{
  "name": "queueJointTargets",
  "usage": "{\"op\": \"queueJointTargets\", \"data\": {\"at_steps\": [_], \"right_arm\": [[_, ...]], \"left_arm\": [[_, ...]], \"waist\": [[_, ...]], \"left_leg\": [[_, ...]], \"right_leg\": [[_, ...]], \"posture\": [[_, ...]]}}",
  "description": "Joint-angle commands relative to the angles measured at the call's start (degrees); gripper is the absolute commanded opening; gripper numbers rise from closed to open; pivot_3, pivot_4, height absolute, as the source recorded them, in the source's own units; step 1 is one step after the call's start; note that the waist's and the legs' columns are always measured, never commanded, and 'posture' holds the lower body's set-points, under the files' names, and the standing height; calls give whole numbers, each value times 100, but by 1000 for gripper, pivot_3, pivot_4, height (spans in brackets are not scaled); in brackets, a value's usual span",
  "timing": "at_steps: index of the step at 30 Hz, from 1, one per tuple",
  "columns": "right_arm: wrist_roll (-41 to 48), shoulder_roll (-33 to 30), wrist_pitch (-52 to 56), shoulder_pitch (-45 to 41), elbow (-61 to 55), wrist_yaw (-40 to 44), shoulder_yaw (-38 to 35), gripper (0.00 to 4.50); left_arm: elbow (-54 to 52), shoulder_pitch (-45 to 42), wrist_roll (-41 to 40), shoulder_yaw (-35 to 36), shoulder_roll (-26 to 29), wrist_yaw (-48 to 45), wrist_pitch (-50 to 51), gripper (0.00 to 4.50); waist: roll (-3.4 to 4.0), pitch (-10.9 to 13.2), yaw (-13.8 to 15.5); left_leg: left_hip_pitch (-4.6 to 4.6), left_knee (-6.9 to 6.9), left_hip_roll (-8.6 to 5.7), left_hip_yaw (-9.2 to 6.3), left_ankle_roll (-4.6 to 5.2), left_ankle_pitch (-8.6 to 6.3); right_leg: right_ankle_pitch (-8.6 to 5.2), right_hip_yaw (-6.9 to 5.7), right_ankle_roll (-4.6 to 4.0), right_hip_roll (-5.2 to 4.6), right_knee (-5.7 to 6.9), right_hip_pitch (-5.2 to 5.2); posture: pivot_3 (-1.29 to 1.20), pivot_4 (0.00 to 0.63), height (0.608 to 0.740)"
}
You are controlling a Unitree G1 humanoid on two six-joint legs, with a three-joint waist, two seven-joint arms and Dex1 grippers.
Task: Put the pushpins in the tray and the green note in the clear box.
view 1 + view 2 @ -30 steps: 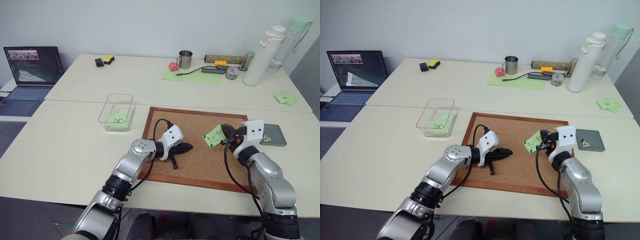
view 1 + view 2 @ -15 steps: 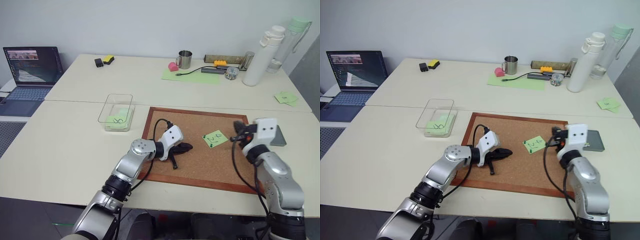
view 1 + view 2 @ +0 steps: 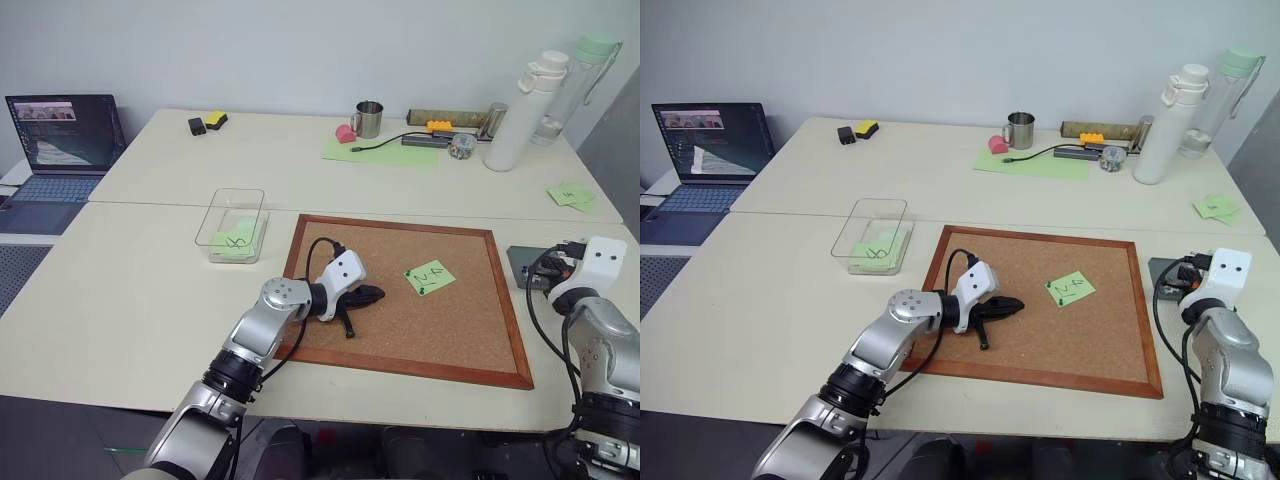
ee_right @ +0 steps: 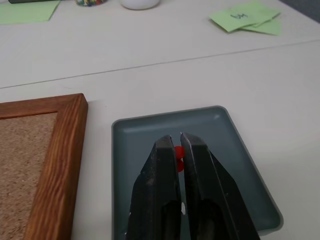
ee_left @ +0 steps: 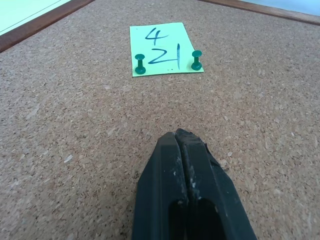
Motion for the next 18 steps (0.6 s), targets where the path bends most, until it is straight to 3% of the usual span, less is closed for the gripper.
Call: {"op": "queueJointTargets", "data": {"at_steps": [1,11,18], "right_arm": [[161,-155,-73,-170,97,57,-228,605],[315,-229,-166,-113,-91,208,-267,2619],[751,-169,-256,503,-1617,1319,480,2619]], "left_arm": [[49,169,90,9,150,78,184,0],[20,183,71,-5,143,117,204,0],[104,114,69,-5,149,94,168,0]], "waist": [[0,0,-8],[1,0,-14],[2,-1,-23]], "left_leg": [[0,-1,1,1,0,0],[0,-5,4,3,0,0],[1,-8,7,2,0,0]], "right_leg": [[0,1,0,0,-2,-1],[0,3,0,2,-2,-2],[0,2,1,5,-6,-1]], "posture": [[0,150,740],[0,150,740],[0,150,740]]}}
